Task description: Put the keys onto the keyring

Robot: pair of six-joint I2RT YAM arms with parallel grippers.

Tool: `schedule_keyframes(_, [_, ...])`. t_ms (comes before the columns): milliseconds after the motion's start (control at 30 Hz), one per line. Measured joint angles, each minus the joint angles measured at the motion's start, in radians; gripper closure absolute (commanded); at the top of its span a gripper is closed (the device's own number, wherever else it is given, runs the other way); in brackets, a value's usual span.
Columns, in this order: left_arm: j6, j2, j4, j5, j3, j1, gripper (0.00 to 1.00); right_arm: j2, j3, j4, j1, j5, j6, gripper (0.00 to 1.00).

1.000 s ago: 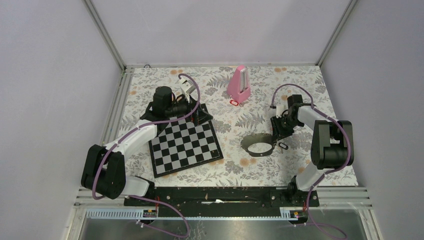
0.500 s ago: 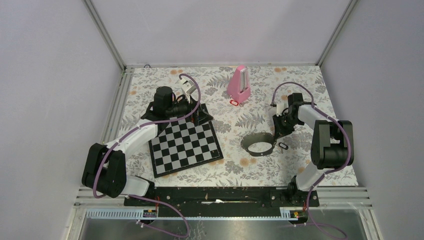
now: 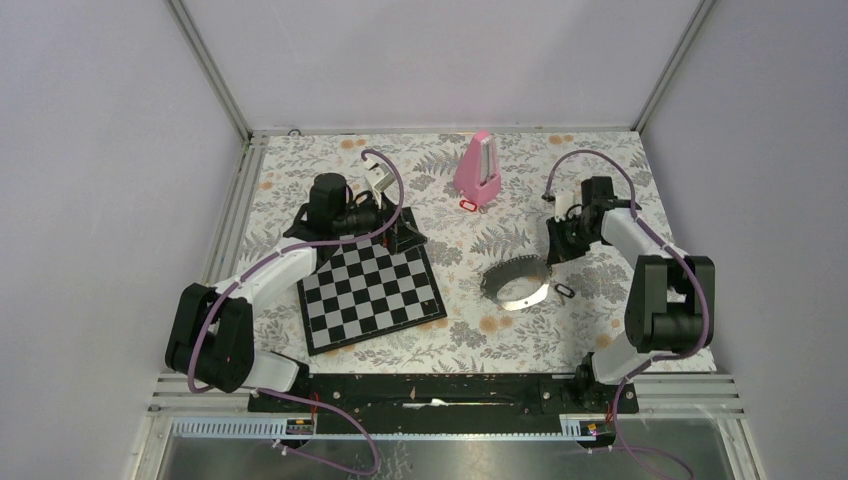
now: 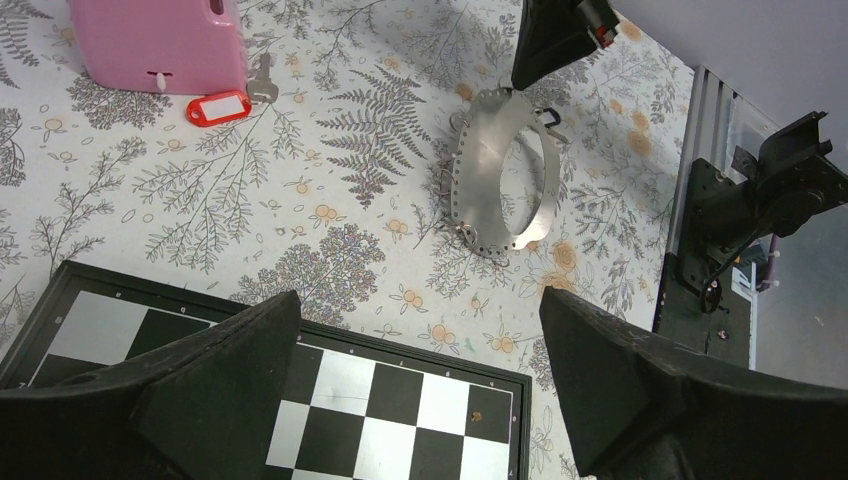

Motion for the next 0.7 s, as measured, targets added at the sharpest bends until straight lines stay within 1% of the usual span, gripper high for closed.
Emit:
schedule_keyframes(167, [0.035, 0.004, -0.001, 0.023, 0.005, 0.000, 0.01, -0.132, 0.002, 0.016, 0.000, -0.084, -0.033, 1.00])
schedule_keyframes(367, [0.079, 0.019, -0.011, 0.035, 0.048, -0.010, 0.03, -0.219, 0.023, 0.029, 0.000, -0.217, -0.068, 1.00])
schedule_keyframes(567, [0.148, 0.019, -0.063, 0.055, 0.142, -0.048, 0.08, -0.298, 0.025, 0.044, 0.000, -0.414, -0.111, 1.00])
schedule_keyframes(700, [0.211, 0.019, -0.110, 0.070, 0.206, -0.093, 0.15, -0.376, 0.024, 0.085, 0.000, -0.548, -0.122, 1.00])
